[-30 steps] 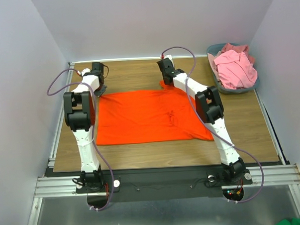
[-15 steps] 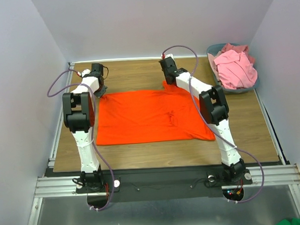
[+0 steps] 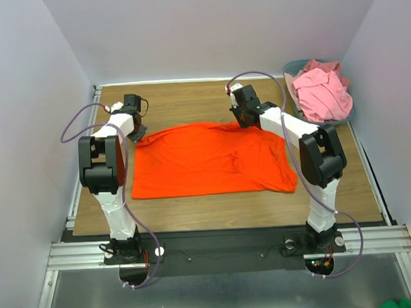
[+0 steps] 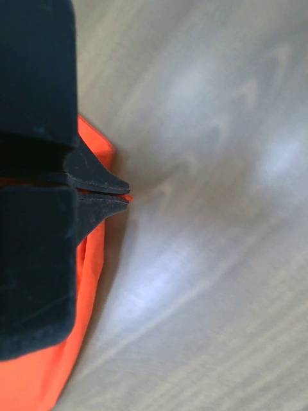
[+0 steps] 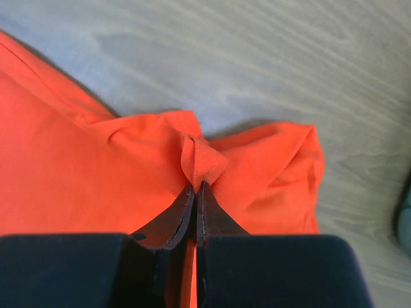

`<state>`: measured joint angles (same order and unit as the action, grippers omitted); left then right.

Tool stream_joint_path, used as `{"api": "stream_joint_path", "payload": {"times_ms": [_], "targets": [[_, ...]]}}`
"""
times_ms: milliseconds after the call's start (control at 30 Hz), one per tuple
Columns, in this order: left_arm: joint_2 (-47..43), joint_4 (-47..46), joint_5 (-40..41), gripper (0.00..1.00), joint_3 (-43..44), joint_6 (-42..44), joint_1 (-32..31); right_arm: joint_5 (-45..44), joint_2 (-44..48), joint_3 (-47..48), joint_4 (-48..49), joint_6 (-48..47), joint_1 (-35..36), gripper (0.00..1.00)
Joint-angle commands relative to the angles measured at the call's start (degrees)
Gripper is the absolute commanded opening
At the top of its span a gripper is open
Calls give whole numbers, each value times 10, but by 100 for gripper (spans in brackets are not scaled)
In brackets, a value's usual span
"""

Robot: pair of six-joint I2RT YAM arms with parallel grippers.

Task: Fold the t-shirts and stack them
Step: Fold the tshirt

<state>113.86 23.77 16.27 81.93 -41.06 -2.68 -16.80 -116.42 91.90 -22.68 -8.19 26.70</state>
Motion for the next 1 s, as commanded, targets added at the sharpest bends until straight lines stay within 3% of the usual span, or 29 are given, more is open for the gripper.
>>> {"api": "stream_joint_path", "payload": {"times_ms": [0, 500, 733, 900, 967], "targets": [[-88, -20, 5, 0, -53, -4, -7, 62, 94, -92, 54, -11, 1, 0], [-214, -47, 20, 0, -195, -2, -13, 52, 344, -341, 64, 80, 19, 0], [-256, -52, 24, 0, -231, 3, -13, 74, 397, -400, 62, 125, 30, 1], [-257, -50, 20, 0, -263, -1, -13, 36, 409, -440, 41, 176, 31, 11], [-268, -46, 26, 27, -282, -4, -13, 17, 428, -462, 26, 234, 31, 19]]}}
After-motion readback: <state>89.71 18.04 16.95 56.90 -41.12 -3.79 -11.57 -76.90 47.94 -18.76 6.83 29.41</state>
